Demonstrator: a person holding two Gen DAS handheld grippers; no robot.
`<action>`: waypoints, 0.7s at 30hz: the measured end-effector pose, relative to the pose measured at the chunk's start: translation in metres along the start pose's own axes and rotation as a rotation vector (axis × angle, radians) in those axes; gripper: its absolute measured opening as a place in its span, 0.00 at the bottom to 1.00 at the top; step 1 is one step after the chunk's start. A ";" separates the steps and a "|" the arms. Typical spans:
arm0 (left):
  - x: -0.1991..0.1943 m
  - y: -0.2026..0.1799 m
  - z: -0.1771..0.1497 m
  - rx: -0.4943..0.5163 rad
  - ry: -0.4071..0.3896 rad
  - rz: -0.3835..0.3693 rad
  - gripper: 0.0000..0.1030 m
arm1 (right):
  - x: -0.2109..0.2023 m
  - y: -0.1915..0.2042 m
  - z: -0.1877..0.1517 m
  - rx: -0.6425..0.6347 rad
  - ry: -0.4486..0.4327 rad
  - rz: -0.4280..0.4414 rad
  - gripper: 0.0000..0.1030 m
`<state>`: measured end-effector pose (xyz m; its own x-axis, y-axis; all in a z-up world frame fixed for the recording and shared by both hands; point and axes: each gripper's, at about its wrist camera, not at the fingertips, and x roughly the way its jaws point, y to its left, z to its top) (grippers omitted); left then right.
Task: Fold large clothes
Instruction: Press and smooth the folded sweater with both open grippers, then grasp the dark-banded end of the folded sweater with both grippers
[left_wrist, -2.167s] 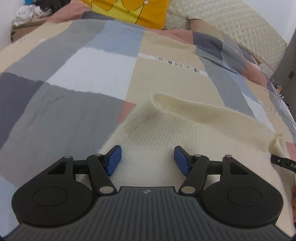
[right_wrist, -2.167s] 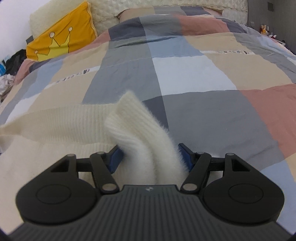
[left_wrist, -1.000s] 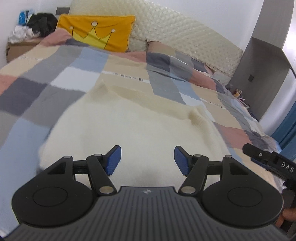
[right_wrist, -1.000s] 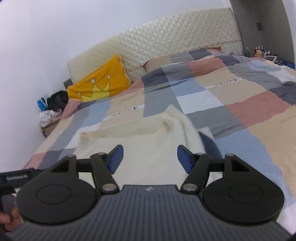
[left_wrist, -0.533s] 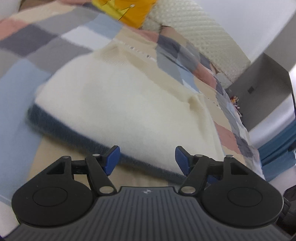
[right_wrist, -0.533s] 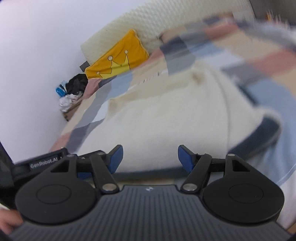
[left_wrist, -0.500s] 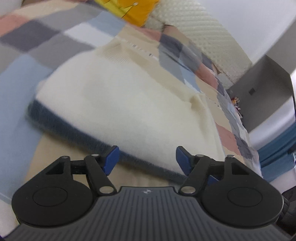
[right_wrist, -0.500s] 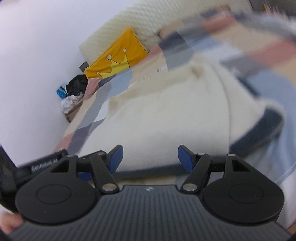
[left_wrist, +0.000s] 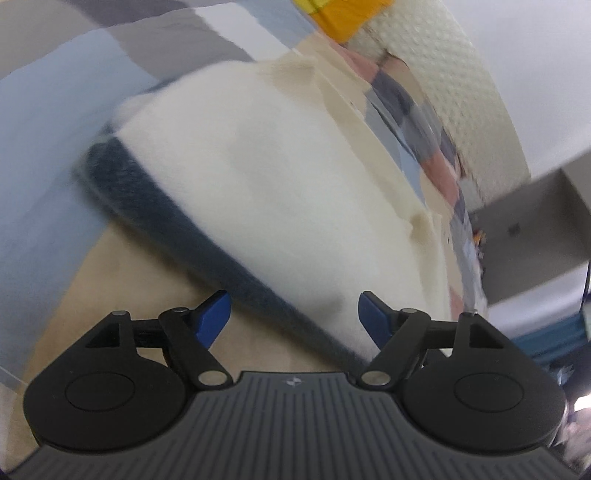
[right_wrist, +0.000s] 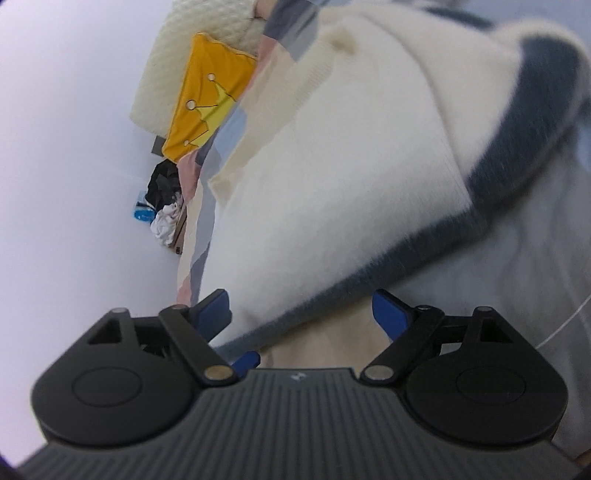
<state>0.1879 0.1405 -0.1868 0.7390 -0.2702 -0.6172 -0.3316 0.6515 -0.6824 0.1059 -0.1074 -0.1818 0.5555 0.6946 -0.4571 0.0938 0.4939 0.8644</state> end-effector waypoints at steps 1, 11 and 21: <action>0.002 0.004 0.003 -0.026 0.002 -0.006 0.78 | -0.001 -0.005 0.002 0.039 -0.009 0.007 0.85; 0.027 0.037 0.016 -0.232 0.032 -0.111 0.77 | -0.019 -0.040 0.010 0.333 -0.193 0.005 0.85; 0.024 0.054 0.023 -0.352 -0.037 -0.149 0.76 | -0.022 -0.045 0.012 0.373 -0.218 0.014 0.85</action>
<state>0.2017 0.1852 -0.2295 0.8129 -0.3136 -0.4908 -0.3952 0.3221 -0.8603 0.0997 -0.1511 -0.2077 0.7167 0.5531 -0.4248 0.3553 0.2346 0.9048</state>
